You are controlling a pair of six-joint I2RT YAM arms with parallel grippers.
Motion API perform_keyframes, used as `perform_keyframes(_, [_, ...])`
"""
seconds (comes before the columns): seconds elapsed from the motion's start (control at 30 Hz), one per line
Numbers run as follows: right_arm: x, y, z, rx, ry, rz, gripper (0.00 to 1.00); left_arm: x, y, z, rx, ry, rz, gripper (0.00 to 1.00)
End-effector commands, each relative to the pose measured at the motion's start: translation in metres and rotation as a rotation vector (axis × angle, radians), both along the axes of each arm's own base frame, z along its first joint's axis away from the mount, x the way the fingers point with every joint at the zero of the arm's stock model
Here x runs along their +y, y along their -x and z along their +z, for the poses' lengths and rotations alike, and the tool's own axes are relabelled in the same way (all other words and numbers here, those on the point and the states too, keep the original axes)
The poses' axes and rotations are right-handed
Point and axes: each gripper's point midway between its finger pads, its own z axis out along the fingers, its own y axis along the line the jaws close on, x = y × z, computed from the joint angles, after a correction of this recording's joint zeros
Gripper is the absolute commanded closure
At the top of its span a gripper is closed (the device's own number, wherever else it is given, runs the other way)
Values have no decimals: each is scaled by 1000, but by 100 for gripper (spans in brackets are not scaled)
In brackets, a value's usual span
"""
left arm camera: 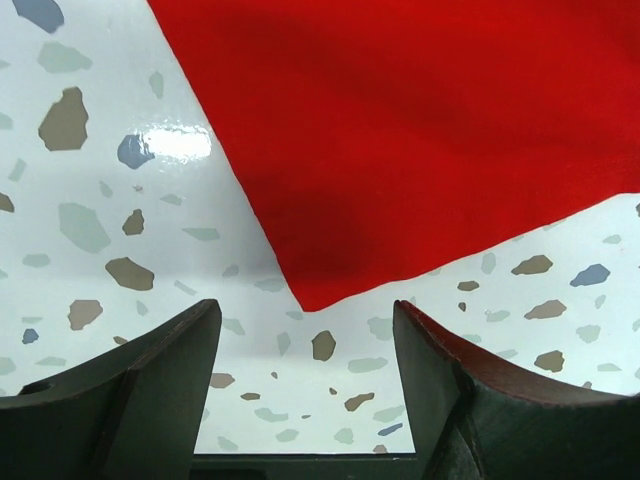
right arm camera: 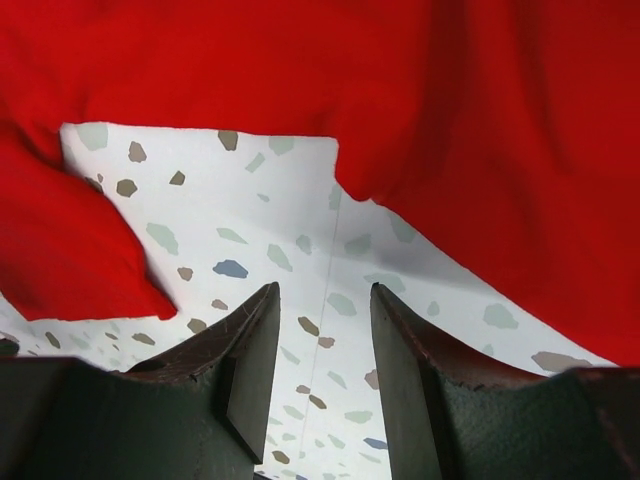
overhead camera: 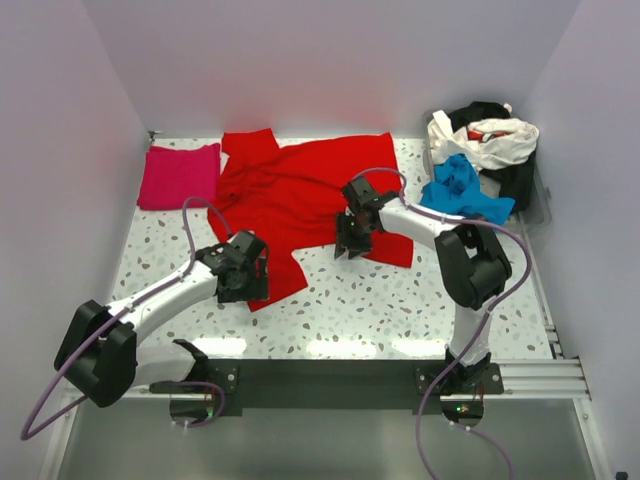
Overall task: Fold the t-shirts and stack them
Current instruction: Flatten the tshirt out
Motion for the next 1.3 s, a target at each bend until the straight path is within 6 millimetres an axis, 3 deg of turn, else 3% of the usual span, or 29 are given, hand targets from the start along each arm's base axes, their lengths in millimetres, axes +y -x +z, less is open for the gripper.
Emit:
perform_keyframes(0.0, [-1, -13, 32, -75, -75, -42, 54, 1, 8, -9, 31, -2, 36, 26])
perform_keyframes(0.27, [-11, -15, 33, -79, -88, -73, 54, 5, 15, -29, 56, -17, 42, 27])
perform_keyframes(0.83, [-10, -16, 32, -72, -107, -73, 54, 1, -7, -30, -4, -40, 4, 32])
perform_keyframes(0.97, [-12, -16, 31, -70, -105, -76, 54, 0, -9, -30, -9, -39, -2, 39])
perform_keyframes(1.27, [-12, -17, 31, -72, -106, -74, 54, -6, -16, -30, -22, -27, -31, 66])
